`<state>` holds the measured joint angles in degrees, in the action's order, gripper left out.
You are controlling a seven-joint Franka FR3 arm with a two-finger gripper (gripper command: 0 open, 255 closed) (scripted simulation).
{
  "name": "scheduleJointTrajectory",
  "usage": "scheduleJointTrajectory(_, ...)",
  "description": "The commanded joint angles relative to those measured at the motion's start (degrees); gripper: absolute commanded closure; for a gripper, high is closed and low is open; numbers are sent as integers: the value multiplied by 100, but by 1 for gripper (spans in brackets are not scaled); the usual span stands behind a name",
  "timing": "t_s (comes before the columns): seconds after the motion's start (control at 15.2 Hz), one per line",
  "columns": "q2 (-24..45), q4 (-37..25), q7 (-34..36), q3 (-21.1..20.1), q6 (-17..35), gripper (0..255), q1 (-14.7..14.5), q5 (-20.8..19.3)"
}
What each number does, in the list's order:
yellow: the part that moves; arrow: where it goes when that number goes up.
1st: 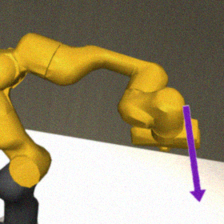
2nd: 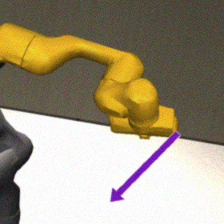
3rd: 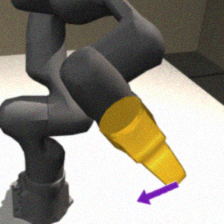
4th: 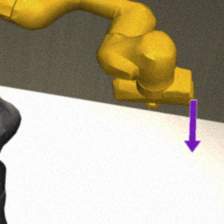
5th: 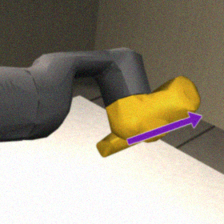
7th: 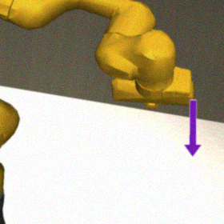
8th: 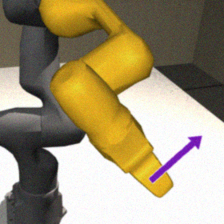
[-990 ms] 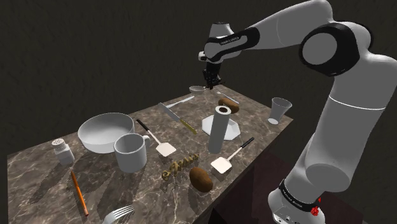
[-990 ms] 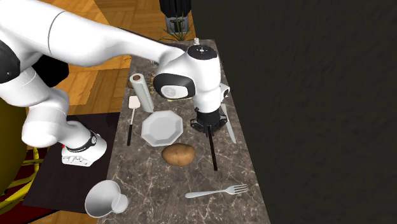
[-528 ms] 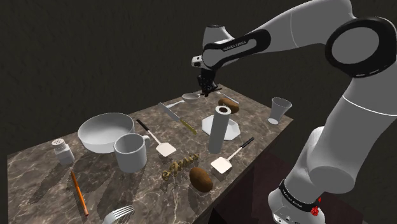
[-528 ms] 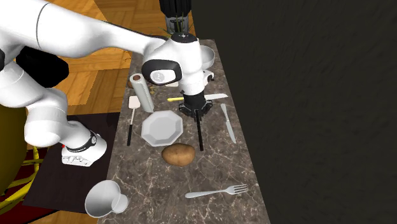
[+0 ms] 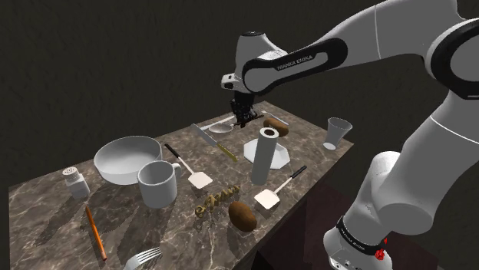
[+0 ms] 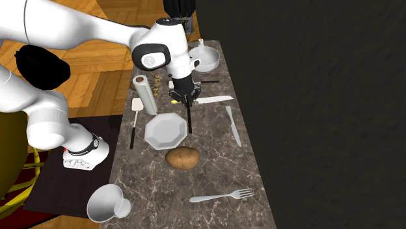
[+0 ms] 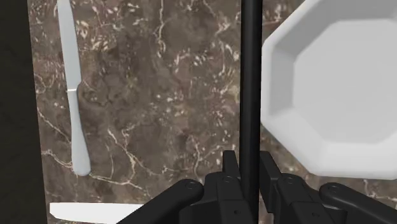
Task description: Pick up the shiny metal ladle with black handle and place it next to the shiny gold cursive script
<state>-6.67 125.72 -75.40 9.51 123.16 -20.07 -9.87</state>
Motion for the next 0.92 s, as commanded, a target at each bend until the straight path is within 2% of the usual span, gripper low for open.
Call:
scheduleJointTrajectory(0.0, -200, 167, 301, -161, -72, 255, -118, -31)
scheduleJointTrajectory(0.46, -521, 482, 1304, -772, -223, 255, -545, 10)
scheduleJointTrajectory(0.86, -568, 496, 2148, -1316, -375, 255, -923, 121)
